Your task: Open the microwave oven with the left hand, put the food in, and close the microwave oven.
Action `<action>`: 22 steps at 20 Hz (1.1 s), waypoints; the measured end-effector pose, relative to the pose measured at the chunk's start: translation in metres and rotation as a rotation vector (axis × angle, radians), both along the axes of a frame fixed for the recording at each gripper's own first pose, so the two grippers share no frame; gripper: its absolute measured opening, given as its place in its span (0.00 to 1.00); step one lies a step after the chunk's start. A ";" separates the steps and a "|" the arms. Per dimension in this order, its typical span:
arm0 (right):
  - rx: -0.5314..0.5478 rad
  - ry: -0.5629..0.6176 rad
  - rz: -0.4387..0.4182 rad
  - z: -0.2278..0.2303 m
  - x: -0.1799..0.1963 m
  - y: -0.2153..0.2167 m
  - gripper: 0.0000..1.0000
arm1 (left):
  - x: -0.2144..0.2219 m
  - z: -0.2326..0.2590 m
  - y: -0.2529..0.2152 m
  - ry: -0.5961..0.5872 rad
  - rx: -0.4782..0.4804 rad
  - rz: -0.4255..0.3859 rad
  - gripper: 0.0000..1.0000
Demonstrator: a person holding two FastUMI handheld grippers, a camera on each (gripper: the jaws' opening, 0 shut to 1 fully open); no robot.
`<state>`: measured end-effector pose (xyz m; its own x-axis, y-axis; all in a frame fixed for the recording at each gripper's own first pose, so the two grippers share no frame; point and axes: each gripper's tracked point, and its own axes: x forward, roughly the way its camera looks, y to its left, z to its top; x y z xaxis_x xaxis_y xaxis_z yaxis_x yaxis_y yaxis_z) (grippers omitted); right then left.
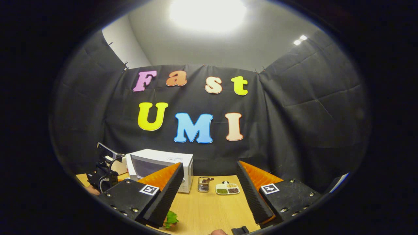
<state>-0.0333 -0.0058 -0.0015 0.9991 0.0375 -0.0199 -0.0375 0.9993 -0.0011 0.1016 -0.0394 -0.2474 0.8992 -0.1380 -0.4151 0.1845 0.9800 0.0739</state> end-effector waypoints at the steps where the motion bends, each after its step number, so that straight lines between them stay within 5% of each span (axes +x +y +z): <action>1: 0.010 0.004 0.008 0.000 0.002 0.011 0.97 | -0.003 0.000 0.007 0.007 0.002 -0.006 0.15; 12: 0.049 0.007 0.065 0.000 0.010 0.127 0.97 | -0.027 -0.002 0.104 0.019 -0.013 -0.059 0.14; 22: 0.050 0.014 0.059 -0.008 0.015 0.187 0.97 | -0.030 -0.005 0.166 0.009 -0.015 -0.069 0.14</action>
<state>-0.0181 0.1808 -0.0091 0.9947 0.0979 -0.0306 -0.0963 0.9941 0.0496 0.0714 0.1267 -0.2519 0.8837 -0.2059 -0.4203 0.2523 0.9660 0.0571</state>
